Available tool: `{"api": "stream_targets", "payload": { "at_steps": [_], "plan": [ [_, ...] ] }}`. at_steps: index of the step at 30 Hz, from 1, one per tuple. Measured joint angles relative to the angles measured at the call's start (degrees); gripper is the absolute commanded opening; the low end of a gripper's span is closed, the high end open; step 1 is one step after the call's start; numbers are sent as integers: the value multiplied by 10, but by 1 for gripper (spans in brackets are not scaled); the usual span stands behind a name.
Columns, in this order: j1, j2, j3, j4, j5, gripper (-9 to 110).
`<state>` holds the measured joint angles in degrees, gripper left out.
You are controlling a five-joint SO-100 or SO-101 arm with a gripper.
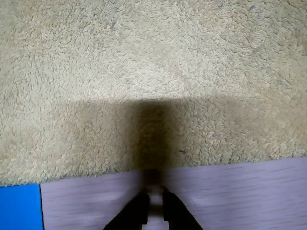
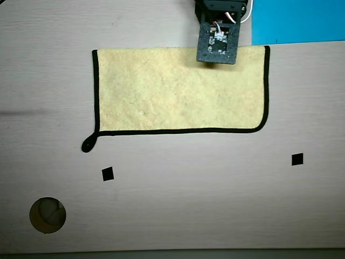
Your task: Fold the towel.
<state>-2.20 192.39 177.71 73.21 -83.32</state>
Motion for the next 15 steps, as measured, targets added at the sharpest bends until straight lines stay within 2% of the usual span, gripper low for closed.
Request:
{"api": "stream_targets", "payload": {
  "at_steps": [15],
  "plan": [
    [1,-4,0,-18,12,0]
  ]
}}
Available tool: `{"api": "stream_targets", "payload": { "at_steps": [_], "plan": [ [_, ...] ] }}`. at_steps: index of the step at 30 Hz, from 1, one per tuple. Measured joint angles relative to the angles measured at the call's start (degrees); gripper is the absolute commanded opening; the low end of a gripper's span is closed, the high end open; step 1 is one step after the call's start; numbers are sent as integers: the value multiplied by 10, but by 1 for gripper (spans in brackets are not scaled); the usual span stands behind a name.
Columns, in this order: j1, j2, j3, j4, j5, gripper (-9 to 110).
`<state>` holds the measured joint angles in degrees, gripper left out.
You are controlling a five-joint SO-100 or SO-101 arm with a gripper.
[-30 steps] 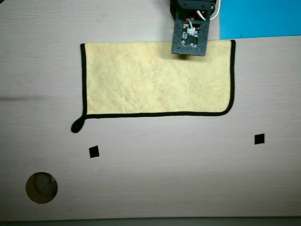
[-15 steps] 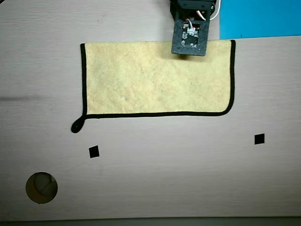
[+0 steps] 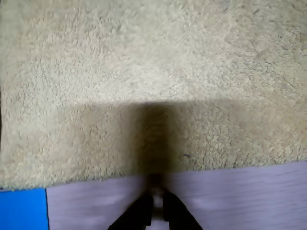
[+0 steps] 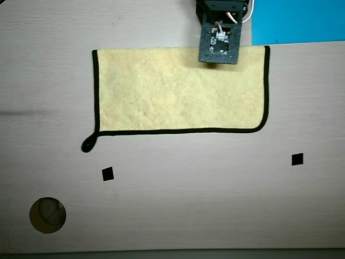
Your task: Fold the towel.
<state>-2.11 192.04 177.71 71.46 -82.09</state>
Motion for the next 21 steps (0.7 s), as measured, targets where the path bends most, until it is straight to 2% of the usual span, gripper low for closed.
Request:
{"api": "stream_targets", "payload": {
  "at_steps": [5,15,17,21],
  "plan": [
    [112,-68,-36,-73,106,0],
    [374,-442,-297,-159,392,9],
    [405,-507,-336,-171,442,14],
    [432,-612,-380,-204,533,17]
  ]
}}
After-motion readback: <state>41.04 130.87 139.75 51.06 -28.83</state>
